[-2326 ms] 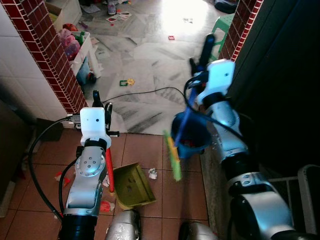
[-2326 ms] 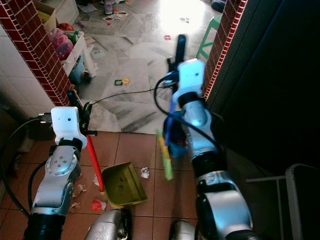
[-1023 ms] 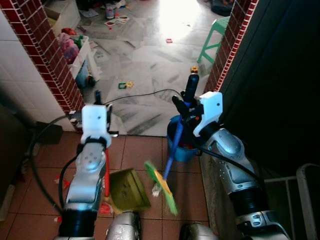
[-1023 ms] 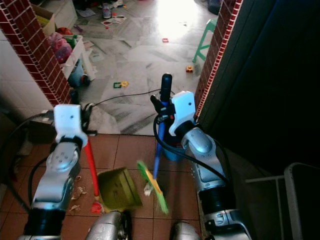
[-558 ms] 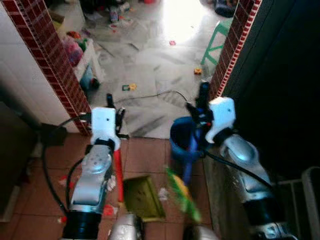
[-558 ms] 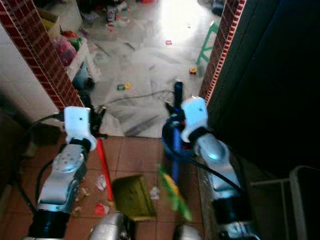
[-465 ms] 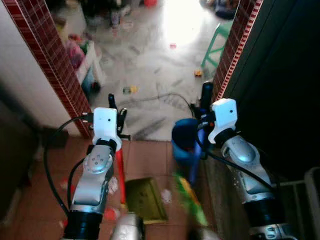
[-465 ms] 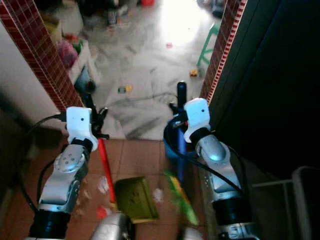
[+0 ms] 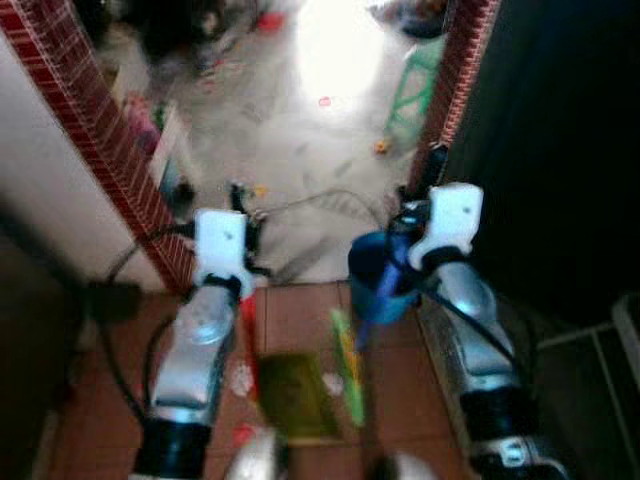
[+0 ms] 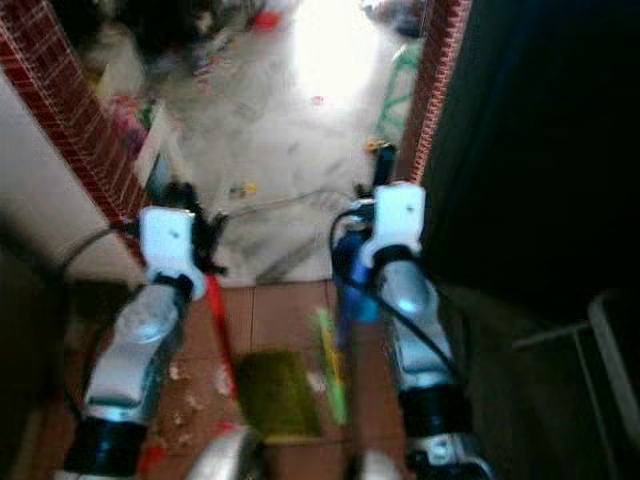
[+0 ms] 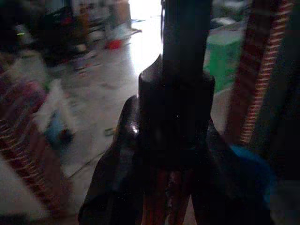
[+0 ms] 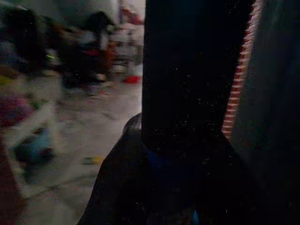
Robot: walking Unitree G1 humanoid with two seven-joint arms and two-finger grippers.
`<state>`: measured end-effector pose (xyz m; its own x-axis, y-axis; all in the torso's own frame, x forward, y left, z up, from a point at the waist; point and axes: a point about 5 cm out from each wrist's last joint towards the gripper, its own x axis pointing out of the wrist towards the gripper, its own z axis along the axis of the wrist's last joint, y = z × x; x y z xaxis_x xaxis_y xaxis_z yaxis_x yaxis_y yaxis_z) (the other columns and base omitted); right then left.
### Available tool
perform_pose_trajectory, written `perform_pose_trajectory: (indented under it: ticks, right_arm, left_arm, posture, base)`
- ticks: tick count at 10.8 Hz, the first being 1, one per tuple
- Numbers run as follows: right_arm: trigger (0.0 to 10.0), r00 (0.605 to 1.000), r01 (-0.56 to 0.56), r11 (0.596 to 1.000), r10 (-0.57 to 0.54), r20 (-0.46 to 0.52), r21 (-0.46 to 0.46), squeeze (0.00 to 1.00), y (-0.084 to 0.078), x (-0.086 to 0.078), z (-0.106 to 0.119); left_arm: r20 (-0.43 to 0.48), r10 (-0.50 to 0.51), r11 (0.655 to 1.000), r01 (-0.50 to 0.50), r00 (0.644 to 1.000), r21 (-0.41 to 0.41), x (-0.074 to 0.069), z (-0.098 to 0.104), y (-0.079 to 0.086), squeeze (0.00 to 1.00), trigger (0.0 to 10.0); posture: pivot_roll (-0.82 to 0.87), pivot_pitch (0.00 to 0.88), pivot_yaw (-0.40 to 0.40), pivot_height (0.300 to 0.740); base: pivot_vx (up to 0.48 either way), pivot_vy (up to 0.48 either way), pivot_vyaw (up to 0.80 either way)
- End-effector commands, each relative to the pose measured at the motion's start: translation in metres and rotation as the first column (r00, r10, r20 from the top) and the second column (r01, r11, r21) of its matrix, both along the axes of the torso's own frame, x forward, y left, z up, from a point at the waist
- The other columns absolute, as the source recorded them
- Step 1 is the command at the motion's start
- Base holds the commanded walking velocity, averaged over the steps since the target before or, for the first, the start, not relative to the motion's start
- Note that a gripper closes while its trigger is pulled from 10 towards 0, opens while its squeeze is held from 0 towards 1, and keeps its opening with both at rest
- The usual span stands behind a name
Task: Sweep floor
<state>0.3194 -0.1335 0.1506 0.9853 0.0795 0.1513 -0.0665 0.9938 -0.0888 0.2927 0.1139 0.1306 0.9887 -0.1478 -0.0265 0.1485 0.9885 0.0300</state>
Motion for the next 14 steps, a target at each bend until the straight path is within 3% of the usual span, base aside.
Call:
perform_pose_trajectory:
  ticks: [1,4,5,7,9,11,14]
  right_arm:
    - [10.0,1.000,0.017,0.998,-0.016,0.024,-0.057,0.00,0.005,0.004,0.008]
    - [10.0,0.999,0.024,0.992,-0.022,0.025,-0.120,0.00,0.002,0.006,0.003]
    - [10.0,0.999,-0.022,0.995,0.025,0.032,-0.101,0.00,0.011,0.006,0.005]
    - [10.0,0.995,-0.076,0.986,0.085,0.053,-0.147,0.00,0.021,0.005,0.006]
    - [10.0,0.986,-0.163,0.985,0.166,0.036,-0.059,0.00,0.024,0.001,0.005]
    - [10.0,0.985,-0.170,0.985,0.171,0.032,-0.032,0.00,0.024,-0.003,0.003]
    - [10.0,0.991,-0.130,0.991,0.130,0.011,-0.031,0.00,0.010,-0.006,-0.001]
  left_arm:
    - [0.080,0.018,1.000,-0.020,0.997,0.016,0.001,0.015,0.008,0.00,10.0]
    - [0.069,0.056,0.997,-0.059,0.996,0.044,-0.001,0.015,0.012,0.00,10.0]
    - [0.100,0.075,0.994,-0.082,0.992,0.068,-0.002,0.011,0.017,0.00,10.0]
    - [0.143,0.069,0.992,-0.083,0.987,0.095,0.001,0.009,0.016,0.00,10.0]
    - [0.197,0.041,0.994,-0.060,0.979,0.088,0.012,0.005,0.005,0.00,10.0]
    - [0.233,0.029,0.991,-0.059,0.972,0.123,0.018,-0.006,-0.002,0.00,10.0]
    - [0.186,-0.036,0.995,0.018,0.982,0.096,0.025,-0.029,-0.027,0.00,10.0]
  posture:
    - [0.01,0.017,0.024,0.740]
    - [0.01,0.026,0.015,0.740]
    - [0.02,0.027,0.013,0.740]
    - [0.01,0.029,0.005,0.740]
    - [0.00,0.042,0.000,0.740]
    - [-0.03,0.067,0.008,0.740]
    - [-0.07,0.127,0.026,0.740]
  base:
    - [0.000,0.000,0.00]
    - [0.000,0.000,0.00]
    - [0.000,0.000,0.00]
    - [0.000,0.000,0.00]
    - [0.000,0.000,0.00]
    - [0.000,0.000,0.00]
    - [0.000,0.000,0.00]
